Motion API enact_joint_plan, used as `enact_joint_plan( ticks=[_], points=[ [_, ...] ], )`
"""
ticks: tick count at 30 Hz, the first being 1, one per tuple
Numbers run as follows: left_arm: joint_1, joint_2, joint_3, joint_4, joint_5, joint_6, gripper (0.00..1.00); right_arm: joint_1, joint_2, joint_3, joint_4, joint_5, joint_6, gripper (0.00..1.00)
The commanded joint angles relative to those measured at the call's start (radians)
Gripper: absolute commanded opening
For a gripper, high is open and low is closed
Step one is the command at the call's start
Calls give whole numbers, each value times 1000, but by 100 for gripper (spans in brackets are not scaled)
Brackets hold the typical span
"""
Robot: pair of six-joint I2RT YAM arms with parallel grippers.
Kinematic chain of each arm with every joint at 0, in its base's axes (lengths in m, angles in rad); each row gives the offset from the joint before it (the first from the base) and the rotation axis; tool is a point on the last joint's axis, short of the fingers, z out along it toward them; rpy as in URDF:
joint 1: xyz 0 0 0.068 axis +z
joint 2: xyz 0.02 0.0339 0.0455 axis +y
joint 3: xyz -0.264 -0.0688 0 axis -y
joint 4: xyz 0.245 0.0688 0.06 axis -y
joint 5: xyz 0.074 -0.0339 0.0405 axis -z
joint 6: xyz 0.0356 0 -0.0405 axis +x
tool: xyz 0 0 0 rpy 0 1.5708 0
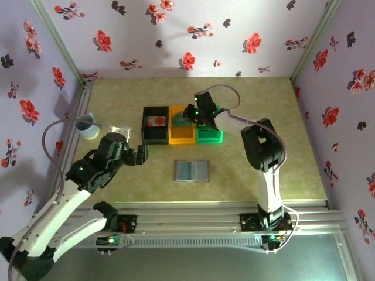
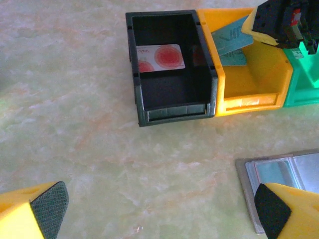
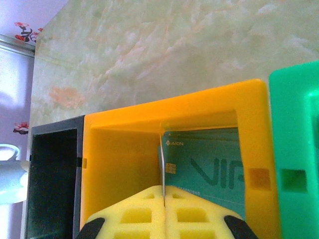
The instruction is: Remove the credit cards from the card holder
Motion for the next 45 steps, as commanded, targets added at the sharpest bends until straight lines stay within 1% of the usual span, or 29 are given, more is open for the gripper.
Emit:
enact_joint_plan(
  ticks=[1,9,17,23,31,39,45],
  points=[
    [11,6,-9,-5,-27,4,100,-4,38,49,-29,18,13,0],
    [10,14,-6,-10,-25,0,100,-1,65,92,-72,12,10,2],
    [11,20,-3,-14,-21,-2,100,3,81,147,-145,18,-9,11],
    [11,23,0,-19,-16,-1,100,3,86,163,-169,12,-17,17],
    [10,23,4,-24,-13,-2,100,3,77,192,-213,26,-36,23],
    [11,28,9,-28,0,-2,100,2,58,220,-258,45,-61,24],
    [10,32,12,-34,4,-22,100,3,24,230,-291,56,-85,28]
  ],
)
